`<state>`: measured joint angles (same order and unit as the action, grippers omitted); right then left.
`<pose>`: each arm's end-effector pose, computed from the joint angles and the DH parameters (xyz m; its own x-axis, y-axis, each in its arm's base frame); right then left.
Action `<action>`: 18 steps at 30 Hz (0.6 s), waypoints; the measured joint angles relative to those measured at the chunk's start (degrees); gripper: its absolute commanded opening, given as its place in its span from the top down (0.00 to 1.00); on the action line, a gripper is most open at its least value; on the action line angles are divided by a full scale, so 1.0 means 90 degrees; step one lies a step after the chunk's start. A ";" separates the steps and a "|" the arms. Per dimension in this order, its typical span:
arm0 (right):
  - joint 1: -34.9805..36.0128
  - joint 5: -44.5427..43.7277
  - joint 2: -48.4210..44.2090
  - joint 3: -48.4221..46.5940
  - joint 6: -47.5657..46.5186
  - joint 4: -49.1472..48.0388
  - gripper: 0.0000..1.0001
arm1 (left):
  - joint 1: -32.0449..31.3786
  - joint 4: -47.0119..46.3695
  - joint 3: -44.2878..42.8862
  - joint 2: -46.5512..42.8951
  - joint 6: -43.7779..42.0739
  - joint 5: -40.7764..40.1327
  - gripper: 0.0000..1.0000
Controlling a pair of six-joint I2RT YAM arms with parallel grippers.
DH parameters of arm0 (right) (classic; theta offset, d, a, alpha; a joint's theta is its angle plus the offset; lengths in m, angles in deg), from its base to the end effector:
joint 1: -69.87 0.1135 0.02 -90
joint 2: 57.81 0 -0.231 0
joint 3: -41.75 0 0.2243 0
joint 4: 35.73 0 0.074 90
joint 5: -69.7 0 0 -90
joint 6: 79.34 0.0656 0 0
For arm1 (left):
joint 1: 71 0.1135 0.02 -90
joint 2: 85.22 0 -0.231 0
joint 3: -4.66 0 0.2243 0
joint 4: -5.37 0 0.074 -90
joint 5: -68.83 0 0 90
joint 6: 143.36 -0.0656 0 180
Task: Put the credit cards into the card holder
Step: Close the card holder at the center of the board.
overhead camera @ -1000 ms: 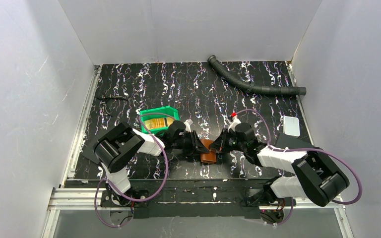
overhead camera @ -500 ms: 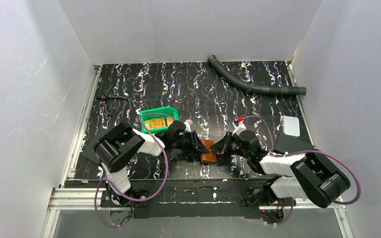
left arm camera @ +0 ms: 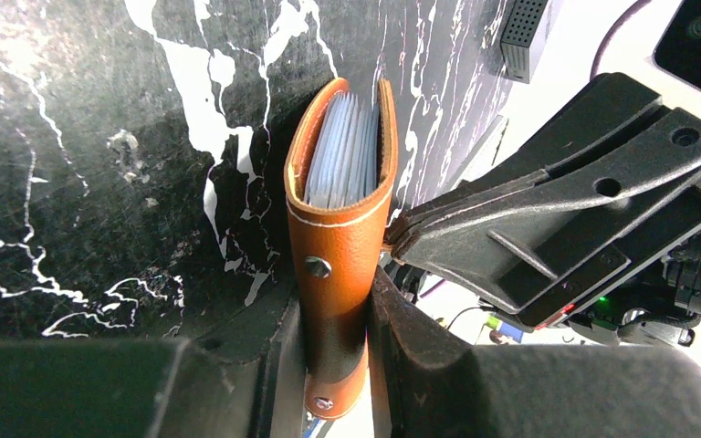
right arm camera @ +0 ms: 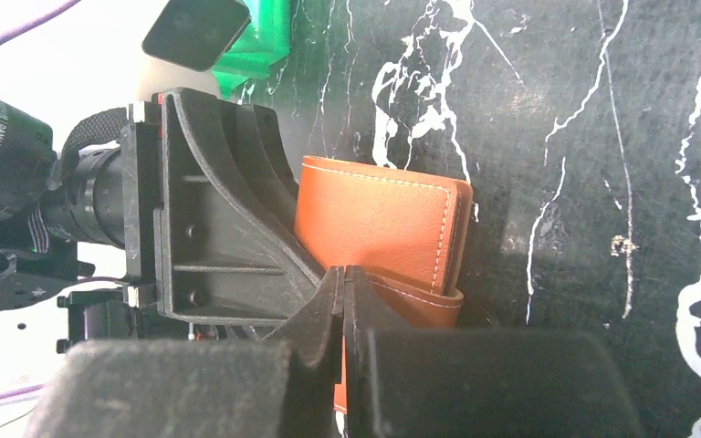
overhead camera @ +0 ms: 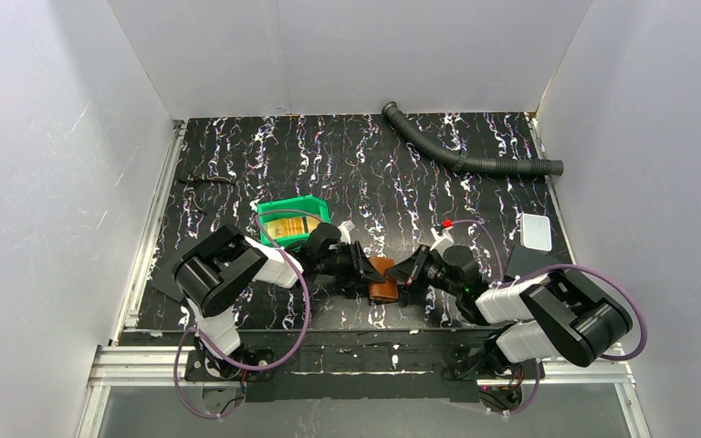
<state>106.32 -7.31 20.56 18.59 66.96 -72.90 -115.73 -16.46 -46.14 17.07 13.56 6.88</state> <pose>0.1783 0.1500 0.1128 -0.7629 0.4444 -0.4697 -0.2094 0.5175 0.8297 0.2081 -0.2495 0.0984 -0.9763 -0.1757 -0.1266 0.0339 0.4534 -0.8906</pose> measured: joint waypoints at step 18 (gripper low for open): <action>0.0232 -0.0428 0.0648 0.0468 -0.0088 -0.1546 0.99 | 0.0050 -0.0414 0.0128 0.0159 0.0196 0.0178 1.00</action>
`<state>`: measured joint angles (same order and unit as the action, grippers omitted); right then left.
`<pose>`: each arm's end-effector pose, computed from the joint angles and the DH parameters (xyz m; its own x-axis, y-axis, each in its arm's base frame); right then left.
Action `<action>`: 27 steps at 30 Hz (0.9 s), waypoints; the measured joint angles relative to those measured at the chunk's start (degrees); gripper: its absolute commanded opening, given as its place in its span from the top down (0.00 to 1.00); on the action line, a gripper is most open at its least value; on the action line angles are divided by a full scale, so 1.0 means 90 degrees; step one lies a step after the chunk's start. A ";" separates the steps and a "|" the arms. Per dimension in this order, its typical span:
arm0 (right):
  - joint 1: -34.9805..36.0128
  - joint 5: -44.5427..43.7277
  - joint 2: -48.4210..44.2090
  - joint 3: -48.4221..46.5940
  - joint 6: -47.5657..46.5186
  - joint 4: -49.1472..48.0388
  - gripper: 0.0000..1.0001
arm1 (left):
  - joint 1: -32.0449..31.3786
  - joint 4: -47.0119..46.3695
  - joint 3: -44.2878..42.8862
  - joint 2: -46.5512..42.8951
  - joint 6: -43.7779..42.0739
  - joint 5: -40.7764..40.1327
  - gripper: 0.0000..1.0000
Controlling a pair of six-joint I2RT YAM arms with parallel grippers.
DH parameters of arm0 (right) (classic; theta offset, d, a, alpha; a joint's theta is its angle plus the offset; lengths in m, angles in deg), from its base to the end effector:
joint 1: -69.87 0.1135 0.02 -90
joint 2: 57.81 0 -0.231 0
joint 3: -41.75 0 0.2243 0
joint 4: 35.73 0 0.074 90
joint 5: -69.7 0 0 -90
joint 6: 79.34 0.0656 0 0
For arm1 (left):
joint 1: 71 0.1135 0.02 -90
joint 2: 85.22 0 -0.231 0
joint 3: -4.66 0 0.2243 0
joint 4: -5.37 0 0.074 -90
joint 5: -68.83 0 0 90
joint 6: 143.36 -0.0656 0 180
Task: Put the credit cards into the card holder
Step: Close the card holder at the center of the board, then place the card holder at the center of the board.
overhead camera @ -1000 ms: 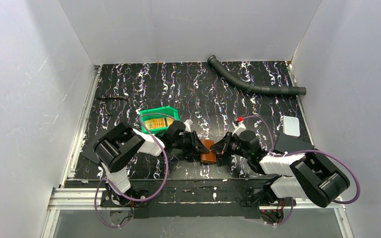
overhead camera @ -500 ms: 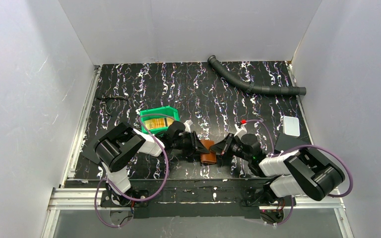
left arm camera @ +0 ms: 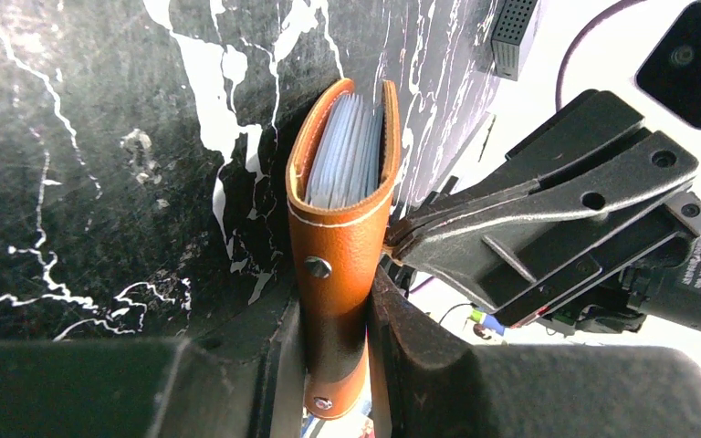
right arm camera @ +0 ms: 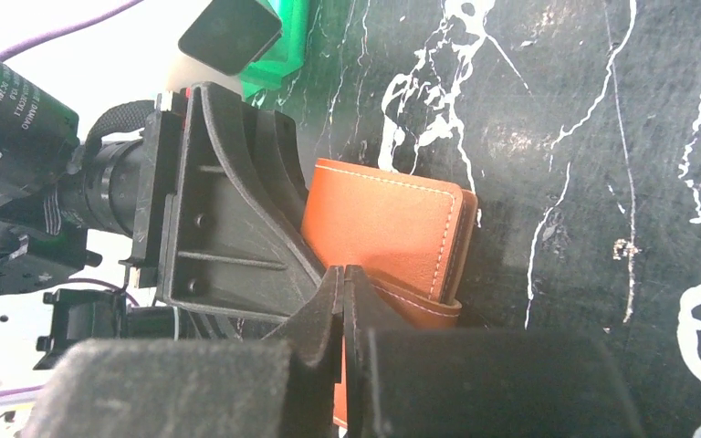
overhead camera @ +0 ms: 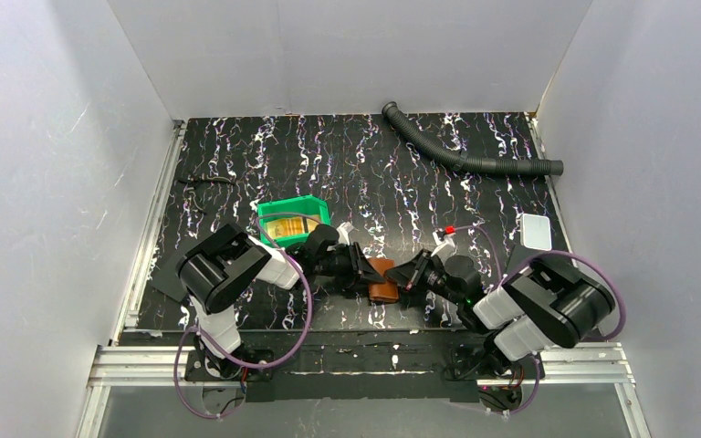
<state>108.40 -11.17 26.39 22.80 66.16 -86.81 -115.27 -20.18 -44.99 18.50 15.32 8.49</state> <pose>0.1696 0.1484 0.1057 -0.7145 0.4712 -0.5172 -0.2587 0.5089 0.8211 0.2076 -0.2477 0.0937 -0.9794 -0.1757 -0.0994 0.0152 0.4264 -0.9044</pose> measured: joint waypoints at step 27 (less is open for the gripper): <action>0.0872 -0.1373 -0.1353 0.0122 0.0051 0.1127 0.45 | 0.0120 -0.0365 0.0182 0.0058 0.0185 0.0063 1.00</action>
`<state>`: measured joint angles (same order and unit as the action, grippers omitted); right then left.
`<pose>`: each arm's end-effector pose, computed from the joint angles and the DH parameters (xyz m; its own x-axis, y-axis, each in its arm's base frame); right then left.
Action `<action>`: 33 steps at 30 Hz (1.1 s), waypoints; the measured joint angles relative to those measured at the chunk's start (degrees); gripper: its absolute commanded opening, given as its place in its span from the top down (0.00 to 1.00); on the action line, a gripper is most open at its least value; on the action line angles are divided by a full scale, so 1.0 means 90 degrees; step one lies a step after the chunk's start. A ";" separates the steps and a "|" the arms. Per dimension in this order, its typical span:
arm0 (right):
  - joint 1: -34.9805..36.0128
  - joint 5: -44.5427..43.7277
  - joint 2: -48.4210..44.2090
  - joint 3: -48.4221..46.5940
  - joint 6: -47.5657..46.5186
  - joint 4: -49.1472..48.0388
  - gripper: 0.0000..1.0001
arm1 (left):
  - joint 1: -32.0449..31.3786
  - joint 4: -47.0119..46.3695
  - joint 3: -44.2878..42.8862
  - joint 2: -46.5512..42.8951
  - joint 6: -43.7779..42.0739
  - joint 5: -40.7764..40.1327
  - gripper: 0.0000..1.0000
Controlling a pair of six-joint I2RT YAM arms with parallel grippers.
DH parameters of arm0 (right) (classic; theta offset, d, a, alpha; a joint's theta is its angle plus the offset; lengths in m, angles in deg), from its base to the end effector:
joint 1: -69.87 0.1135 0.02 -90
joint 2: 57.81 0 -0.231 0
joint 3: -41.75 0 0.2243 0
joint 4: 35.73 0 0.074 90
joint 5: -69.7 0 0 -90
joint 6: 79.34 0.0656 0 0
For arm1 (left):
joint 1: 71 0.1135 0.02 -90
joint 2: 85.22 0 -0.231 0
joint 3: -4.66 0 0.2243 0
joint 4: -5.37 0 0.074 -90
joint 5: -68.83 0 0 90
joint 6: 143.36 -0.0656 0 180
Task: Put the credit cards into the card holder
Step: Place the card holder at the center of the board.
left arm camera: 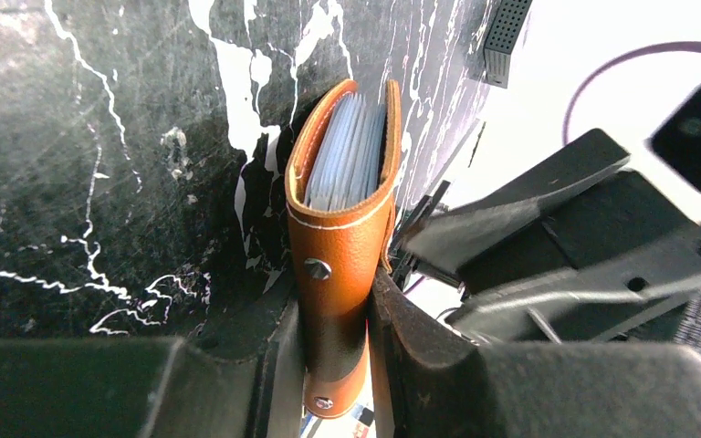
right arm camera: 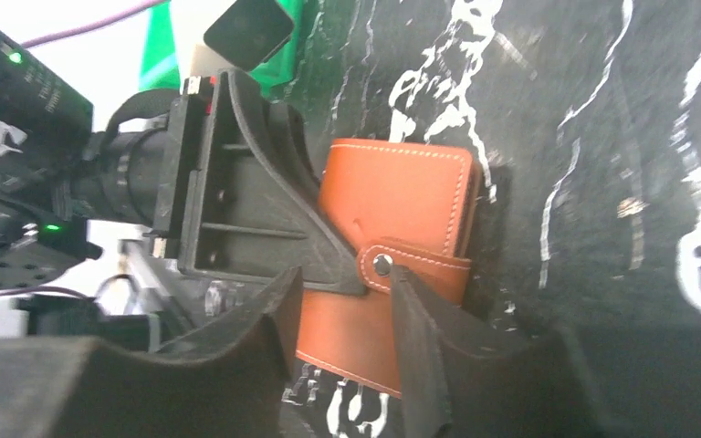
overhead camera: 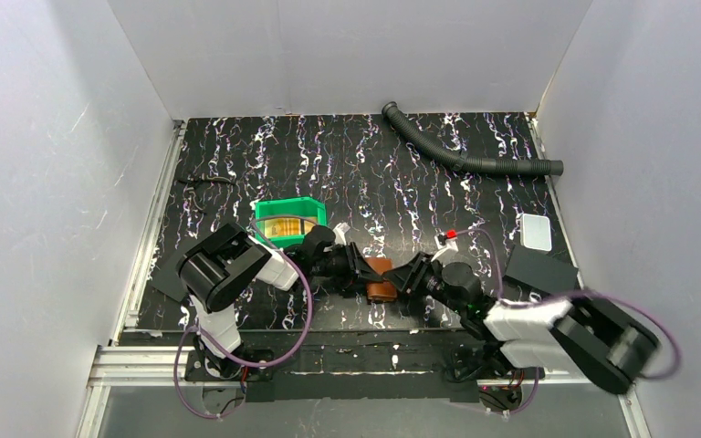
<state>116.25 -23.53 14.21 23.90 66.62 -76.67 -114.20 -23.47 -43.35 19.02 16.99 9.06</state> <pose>0.1515 0.1537 0.1194 -0.6560 0.5109 -0.5556 -0.2526 0.5451 0.7994 0.2089 -0.2414 0.0908 -0.9767 -0.1991 -0.0804 -0.0074 0.4055 -0.9141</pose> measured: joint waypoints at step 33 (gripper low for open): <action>-0.3156 0.0198 -0.1568 -0.5149 -0.4160 0.8562 0.28 | 0.1191 0.4576 -0.8352 0.4076 -0.1560 0.0122 0.92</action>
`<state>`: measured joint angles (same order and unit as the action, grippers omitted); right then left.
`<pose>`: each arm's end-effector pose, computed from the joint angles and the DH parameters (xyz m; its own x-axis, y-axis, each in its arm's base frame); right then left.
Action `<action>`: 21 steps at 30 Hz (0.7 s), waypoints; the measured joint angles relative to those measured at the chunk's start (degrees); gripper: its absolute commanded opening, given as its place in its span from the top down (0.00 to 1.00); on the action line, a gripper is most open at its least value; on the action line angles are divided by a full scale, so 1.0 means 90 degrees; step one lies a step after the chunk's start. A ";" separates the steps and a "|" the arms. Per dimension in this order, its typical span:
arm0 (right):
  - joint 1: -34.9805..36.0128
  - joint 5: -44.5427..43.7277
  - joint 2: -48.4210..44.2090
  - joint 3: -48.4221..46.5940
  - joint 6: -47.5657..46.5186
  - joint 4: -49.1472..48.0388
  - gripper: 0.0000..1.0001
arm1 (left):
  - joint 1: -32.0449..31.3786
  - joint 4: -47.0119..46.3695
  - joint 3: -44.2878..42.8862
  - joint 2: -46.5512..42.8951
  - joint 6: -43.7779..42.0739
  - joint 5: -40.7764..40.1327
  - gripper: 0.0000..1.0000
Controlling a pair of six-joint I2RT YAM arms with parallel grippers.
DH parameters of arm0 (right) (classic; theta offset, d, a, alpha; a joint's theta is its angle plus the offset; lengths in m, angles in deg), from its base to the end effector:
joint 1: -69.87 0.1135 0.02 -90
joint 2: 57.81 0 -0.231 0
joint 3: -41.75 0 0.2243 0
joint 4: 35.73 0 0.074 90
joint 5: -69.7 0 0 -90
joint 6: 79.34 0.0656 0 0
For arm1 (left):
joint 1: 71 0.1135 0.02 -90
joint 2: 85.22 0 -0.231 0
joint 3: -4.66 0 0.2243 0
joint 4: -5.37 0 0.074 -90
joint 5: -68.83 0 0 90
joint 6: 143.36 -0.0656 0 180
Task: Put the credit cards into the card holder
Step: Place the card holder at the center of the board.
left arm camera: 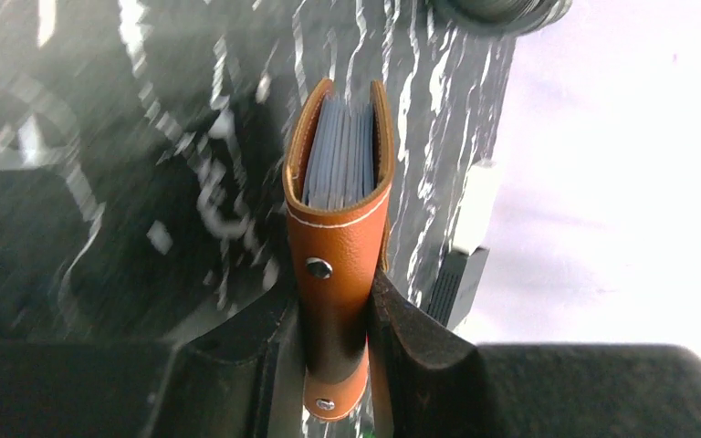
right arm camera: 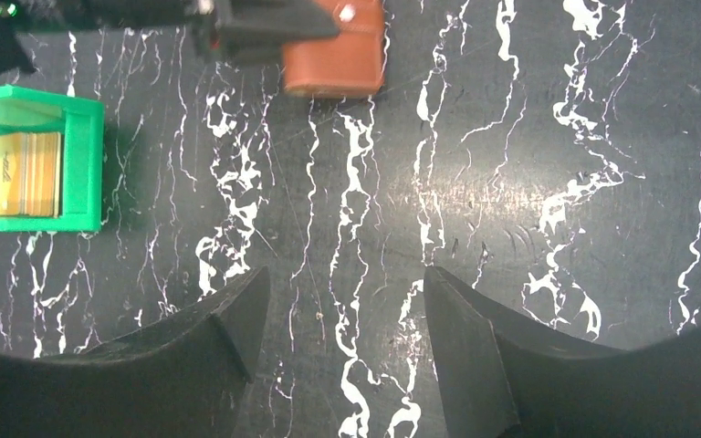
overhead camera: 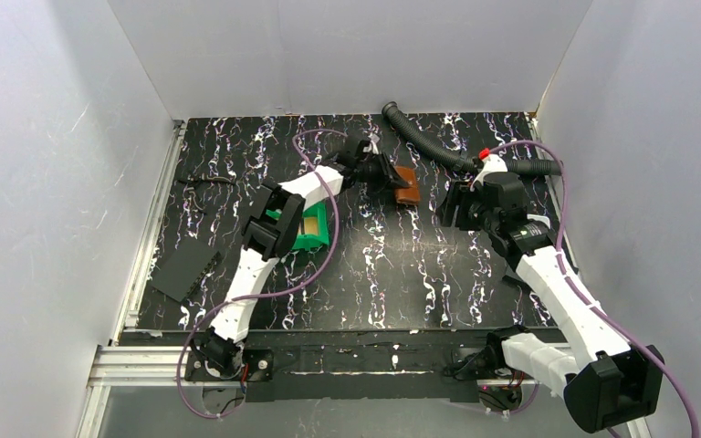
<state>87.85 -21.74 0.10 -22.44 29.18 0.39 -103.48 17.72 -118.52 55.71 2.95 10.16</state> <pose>0.2300 0.0729 0.2643 -0.5402 0.1585 -0.8265 -0.1226 0.9568 0.2637 0.4250 -0.3110 0.1255 -0.9321 -0.2492 -0.2629 0.1129 0.4898 -0.8645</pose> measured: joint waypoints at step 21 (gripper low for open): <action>-0.0036 0.0296 -0.0387 -0.1142 -0.0330 0.1334 0.02 | -0.0778 0.2835 -0.2135 0.0383 -0.0444 -0.0562 0.02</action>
<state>87.52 -19.08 -3.38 -32.72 26.22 12.40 -110.48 43.23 -137.74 59.16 -1.04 5.10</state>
